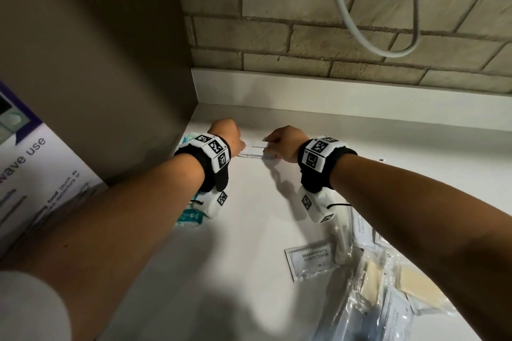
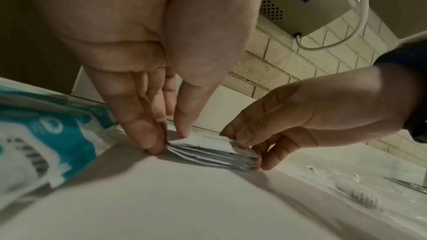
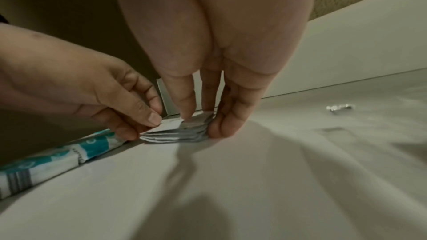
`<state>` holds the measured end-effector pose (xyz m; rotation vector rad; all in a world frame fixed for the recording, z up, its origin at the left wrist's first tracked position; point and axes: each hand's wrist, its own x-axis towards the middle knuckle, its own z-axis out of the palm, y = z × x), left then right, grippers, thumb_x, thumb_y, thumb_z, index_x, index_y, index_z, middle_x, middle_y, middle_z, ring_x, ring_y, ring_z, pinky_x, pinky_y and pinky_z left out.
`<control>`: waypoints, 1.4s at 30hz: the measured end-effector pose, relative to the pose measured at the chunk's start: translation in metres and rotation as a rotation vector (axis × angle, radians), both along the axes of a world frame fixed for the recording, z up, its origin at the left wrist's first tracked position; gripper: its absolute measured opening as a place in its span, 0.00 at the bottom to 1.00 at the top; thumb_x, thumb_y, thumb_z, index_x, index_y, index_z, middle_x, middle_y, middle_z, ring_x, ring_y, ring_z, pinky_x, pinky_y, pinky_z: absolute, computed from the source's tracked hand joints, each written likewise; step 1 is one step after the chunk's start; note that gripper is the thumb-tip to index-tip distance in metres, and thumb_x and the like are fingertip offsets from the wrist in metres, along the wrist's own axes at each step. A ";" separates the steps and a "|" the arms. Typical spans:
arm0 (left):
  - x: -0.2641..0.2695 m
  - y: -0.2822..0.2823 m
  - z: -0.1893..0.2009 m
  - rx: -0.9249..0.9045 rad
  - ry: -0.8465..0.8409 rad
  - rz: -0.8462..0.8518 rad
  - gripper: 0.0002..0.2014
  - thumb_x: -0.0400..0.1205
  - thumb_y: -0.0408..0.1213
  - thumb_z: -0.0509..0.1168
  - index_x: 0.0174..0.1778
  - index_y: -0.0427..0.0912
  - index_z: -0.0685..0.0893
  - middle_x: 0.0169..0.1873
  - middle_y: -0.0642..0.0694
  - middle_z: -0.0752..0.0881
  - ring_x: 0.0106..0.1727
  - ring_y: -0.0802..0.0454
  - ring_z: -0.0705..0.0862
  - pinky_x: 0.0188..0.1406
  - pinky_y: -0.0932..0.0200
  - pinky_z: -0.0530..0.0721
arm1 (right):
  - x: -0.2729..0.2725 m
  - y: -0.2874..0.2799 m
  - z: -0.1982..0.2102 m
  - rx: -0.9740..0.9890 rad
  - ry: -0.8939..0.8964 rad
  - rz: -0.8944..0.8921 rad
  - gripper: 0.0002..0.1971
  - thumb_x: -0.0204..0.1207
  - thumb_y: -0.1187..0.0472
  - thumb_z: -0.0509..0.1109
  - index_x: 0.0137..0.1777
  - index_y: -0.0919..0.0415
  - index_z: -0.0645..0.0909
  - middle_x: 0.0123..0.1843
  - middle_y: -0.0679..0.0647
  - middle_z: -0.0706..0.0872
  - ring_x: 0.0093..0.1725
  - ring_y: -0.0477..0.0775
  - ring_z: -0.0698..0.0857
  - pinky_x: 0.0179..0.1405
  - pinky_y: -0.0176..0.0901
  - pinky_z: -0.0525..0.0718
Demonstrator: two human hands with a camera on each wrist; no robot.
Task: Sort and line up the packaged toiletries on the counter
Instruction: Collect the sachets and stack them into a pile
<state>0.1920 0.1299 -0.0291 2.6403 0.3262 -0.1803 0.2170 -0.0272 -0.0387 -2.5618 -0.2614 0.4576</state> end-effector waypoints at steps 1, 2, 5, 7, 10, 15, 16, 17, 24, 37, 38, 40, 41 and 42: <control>-0.001 0.000 0.001 0.004 0.001 0.000 0.12 0.78 0.34 0.71 0.53 0.29 0.87 0.50 0.34 0.90 0.53 0.37 0.88 0.57 0.48 0.86 | -0.001 -0.001 0.001 0.011 0.003 0.004 0.18 0.73 0.57 0.72 0.64 0.55 0.85 0.59 0.56 0.89 0.60 0.55 0.85 0.50 0.34 0.75; -0.002 0.000 0.001 0.008 0.002 -0.002 0.13 0.78 0.35 0.71 0.53 0.29 0.87 0.50 0.35 0.90 0.53 0.37 0.87 0.57 0.48 0.86 | -0.002 -0.002 0.002 0.019 0.006 0.006 0.18 0.74 0.56 0.72 0.64 0.55 0.84 0.60 0.56 0.88 0.59 0.55 0.85 0.51 0.34 0.75; -0.006 0.001 0.006 0.017 -0.002 -0.012 0.14 0.79 0.38 0.71 0.52 0.30 0.85 0.54 0.34 0.88 0.54 0.37 0.86 0.58 0.48 0.85 | -0.009 -0.009 0.009 0.010 -0.012 0.029 0.21 0.74 0.52 0.74 0.67 0.56 0.82 0.62 0.54 0.86 0.60 0.55 0.83 0.52 0.35 0.73; -0.012 -0.001 0.011 0.021 -0.039 -0.034 0.15 0.79 0.40 0.71 0.55 0.33 0.85 0.56 0.36 0.87 0.56 0.38 0.85 0.57 0.50 0.82 | -0.019 -0.018 0.017 0.016 -0.025 0.047 0.22 0.74 0.52 0.74 0.67 0.57 0.81 0.62 0.55 0.86 0.62 0.56 0.83 0.52 0.35 0.73; -0.028 -0.015 0.021 -0.032 -0.088 -0.115 0.14 0.77 0.42 0.74 0.54 0.41 0.83 0.52 0.41 0.88 0.54 0.42 0.86 0.55 0.54 0.83 | -0.040 -0.034 0.029 0.055 -0.026 0.085 0.18 0.75 0.56 0.74 0.64 0.58 0.83 0.61 0.56 0.87 0.61 0.56 0.84 0.56 0.38 0.77; -0.074 -0.067 0.032 -0.134 -0.070 -0.259 0.13 0.73 0.43 0.78 0.45 0.48 0.80 0.43 0.45 0.89 0.43 0.46 0.88 0.45 0.59 0.84 | -0.086 -0.069 0.043 0.005 0.023 0.153 0.18 0.76 0.58 0.73 0.66 0.58 0.82 0.61 0.54 0.87 0.57 0.52 0.84 0.53 0.35 0.75; -0.085 -0.078 0.033 -0.134 -0.064 -0.298 0.12 0.73 0.43 0.77 0.46 0.48 0.81 0.44 0.46 0.89 0.43 0.47 0.88 0.43 0.60 0.83 | -0.094 -0.077 0.046 -0.008 0.018 0.158 0.18 0.76 0.59 0.72 0.66 0.58 0.82 0.63 0.54 0.86 0.58 0.52 0.84 0.52 0.33 0.74; -0.095 -0.087 0.032 -0.117 -0.055 -0.347 0.12 0.74 0.42 0.77 0.48 0.47 0.82 0.46 0.46 0.89 0.45 0.48 0.88 0.44 0.59 0.84 | -0.102 -0.086 0.048 -0.030 0.007 0.161 0.18 0.77 0.62 0.71 0.66 0.59 0.82 0.64 0.53 0.86 0.59 0.51 0.84 0.52 0.30 0.72; -0.159 -0.120 0.014 0.034 0.162 -0.531 0.25 0.72 0.52 0.77 0.61 0.46 0.81 0.60 0.48 0.84 0.58 0.48 0.84 0.59 0.51 0.84 | -0.146 -0.134 0.059 -0.411 -0.020 0.236 0.24 0.77 0.69 0.64 0.71 0.51 0.78 0.72 0.53 0.78 0.69 0.56 0.79 0.61 0.43 0.80; -0.190 -0.141 0.012 0.250 0.221 -0.460 0.20 0.74 0.44 0.76 0.57 0.38 0.84 0.55 0.40 0.86 0.54 0.41 0.86 0.53 0.51 0.86 | -0.144 -0.147 0.029 -0.723 -0.096 0.338 0.32 0.66 0.61 0.81 0.70 0.50 0.75 0.66 0.55 0.76 0.68 0.59 0.76 0.62 0.54 0.82; -0.189 -0.141 0.011 0.231 0.223 -0.439 0.19 0.74 0.43 0.75 0.57 0.38 0.83 0.55 0.40 0.86 0.54 0.41 0.86 0.53 0.51 0.85 | -0.139 -0.148 0.025 -0.728 -0.114 0.345 0.32 0.64 0.61 0.82 0.68 0.48 0.76 0.64 0.53 0.78 0.65 0.58 0.78 0.59 0.54 0.83; -0.187 -0.139 0.010 0.189 0.217 -0.403 0.18 0.76 0.42 0.74 0.57 0.38 0.81 0.55 0.40 0.85 0.55 0.40 0.85 0.54 0.51 0.84 | -0.122 -0.155 0.011 -0.725 -0.124 0.357 0.33 0.57 0.59 0.86 0.59 0.40 0.75 0.58 0.47 0.80 0.55 0.53 0.82 0.52 0.52 0.86; -0.187 -0.138 0.010 0.168 0.216 -0.383 0.17 0.76 0.42 0.74 0.57 0.38 0.80 0.55 0.40 0.85 0.55 0.39 0.85 0.53 0.51 0.84 | -0.107 -0.160 -0.001 -0.710 -0.120 0.350 0.34 0.53 0.58 0.88 0.54 0.36 0.73 0.55 0.44 0.80 0.50 0.51 0.83 0.48 0.52 0.87; -0.187 -0.137 0.009 0.150 0.217 -0.360 0.17 0.76 0.42 0.74 0.56 0.40 0.79 0.55 0.41 0.84 0.54 0.40 0.85 0.52 0.51 0.84 | -0.100 -0.162 -0.004 -0.701 -0.113 0.347 0.34 0.50 0.57 0.88 0.50 0.35 0.72 0.53 0.43 0.80 0.48 0.51 0.83 0.45 0.50 0.87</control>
